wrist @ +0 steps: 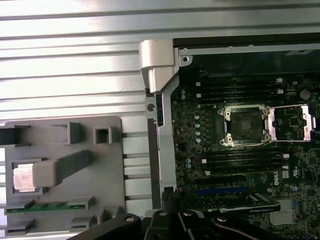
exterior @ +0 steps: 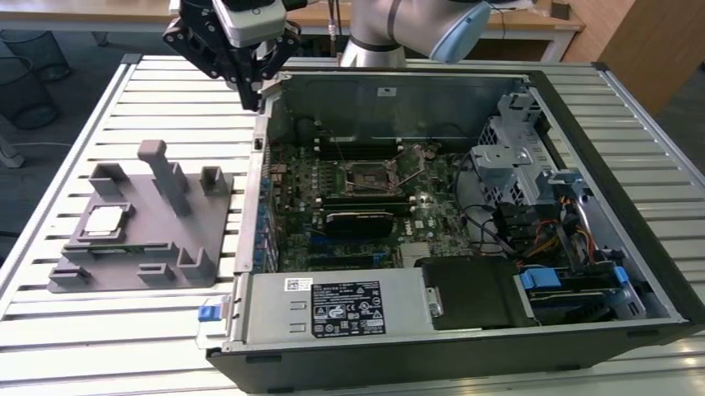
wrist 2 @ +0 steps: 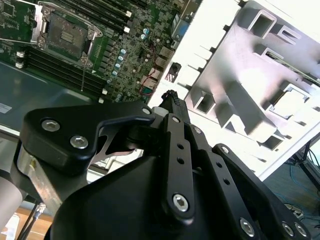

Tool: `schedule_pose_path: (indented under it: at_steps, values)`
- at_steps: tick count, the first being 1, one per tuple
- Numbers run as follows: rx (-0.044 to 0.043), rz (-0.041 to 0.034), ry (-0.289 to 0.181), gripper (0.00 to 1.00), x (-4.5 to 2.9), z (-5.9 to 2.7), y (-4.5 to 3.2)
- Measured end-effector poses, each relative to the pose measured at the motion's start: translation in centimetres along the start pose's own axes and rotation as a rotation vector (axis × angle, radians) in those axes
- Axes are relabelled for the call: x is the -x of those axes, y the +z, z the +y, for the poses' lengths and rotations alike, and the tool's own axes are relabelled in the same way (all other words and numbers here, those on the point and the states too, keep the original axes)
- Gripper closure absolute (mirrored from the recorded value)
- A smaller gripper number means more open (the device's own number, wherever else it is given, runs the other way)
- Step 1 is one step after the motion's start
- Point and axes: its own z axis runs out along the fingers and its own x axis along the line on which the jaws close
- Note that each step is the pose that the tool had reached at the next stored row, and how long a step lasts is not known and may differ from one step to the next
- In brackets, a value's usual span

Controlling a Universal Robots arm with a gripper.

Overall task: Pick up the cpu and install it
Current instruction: 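Reach for the cpu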

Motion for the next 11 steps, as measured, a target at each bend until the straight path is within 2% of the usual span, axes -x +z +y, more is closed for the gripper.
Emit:
schedule_pose_path:
  at_steps: [11]
  values:
    - [0.0, 0.0002, 0.0, 0.89, -0.44, -0.03, 0.02]
